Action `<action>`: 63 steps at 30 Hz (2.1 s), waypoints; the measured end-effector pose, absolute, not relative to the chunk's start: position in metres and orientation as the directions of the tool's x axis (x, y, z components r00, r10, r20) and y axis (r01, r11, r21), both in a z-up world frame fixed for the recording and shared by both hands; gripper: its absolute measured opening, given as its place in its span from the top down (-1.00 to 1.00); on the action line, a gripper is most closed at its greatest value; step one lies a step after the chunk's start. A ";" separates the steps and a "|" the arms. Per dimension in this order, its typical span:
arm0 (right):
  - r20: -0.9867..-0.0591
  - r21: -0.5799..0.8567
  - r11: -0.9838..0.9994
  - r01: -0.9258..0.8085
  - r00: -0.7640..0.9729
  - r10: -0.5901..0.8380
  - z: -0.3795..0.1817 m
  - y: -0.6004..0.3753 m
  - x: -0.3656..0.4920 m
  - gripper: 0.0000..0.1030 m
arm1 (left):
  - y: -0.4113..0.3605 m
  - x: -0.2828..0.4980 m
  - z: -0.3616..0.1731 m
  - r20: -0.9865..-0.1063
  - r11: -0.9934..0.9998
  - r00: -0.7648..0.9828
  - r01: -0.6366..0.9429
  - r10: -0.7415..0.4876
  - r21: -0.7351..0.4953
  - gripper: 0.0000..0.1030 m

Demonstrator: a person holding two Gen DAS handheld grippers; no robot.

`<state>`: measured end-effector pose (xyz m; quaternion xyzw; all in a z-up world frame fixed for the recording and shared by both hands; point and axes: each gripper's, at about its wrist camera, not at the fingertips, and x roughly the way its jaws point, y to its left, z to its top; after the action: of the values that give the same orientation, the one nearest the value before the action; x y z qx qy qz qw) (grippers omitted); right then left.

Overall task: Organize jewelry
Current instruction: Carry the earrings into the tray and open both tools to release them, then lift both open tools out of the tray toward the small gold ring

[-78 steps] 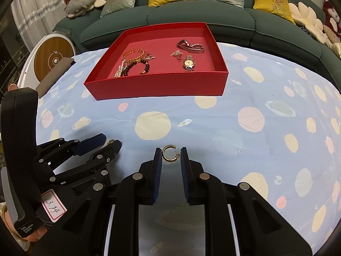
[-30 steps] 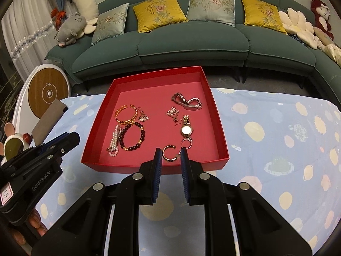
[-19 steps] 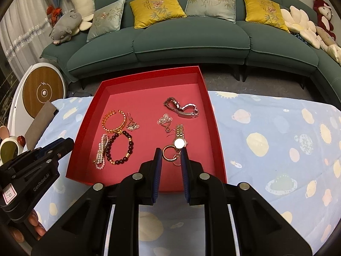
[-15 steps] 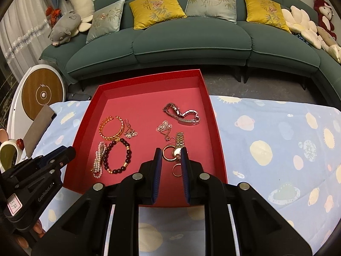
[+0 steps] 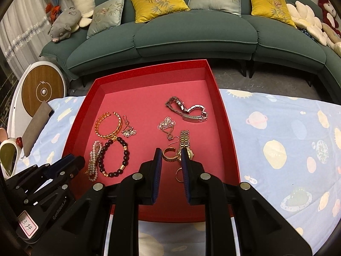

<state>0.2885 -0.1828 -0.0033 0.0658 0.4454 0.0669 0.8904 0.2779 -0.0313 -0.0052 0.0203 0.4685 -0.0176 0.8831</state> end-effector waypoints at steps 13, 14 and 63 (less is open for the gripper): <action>-0.767 0.162 0.984 -0.076 0.618 0.174 0.010 -0.179 0.278 0.63 | -0.037 0.273 0.005 -0.818 0.999 0.575 0.046 -0.017 0.011 0.67; -0.763 0.162 0.984 -0.077 0.622 0.174 0.013 -0.178 0.275 0.60 | -0.037 0.272 0.007 -0.816 0.999 0.578 0.048 -0.021 0.009 0.67; -0.750 0.075 0.992 -0.099 0.650 0.122 0.042 -0.171 0.125 0.08 | -0.013 0.134 0.043 -0.793 0.994 0.608 0.098 -0.020 0.050 0.06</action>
<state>0.1249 -0.1706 0.0418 0.0138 0.4137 0.0607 0.9083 0.1341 -0.0131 0.0426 0.0440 0.4413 -0.0331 0.8957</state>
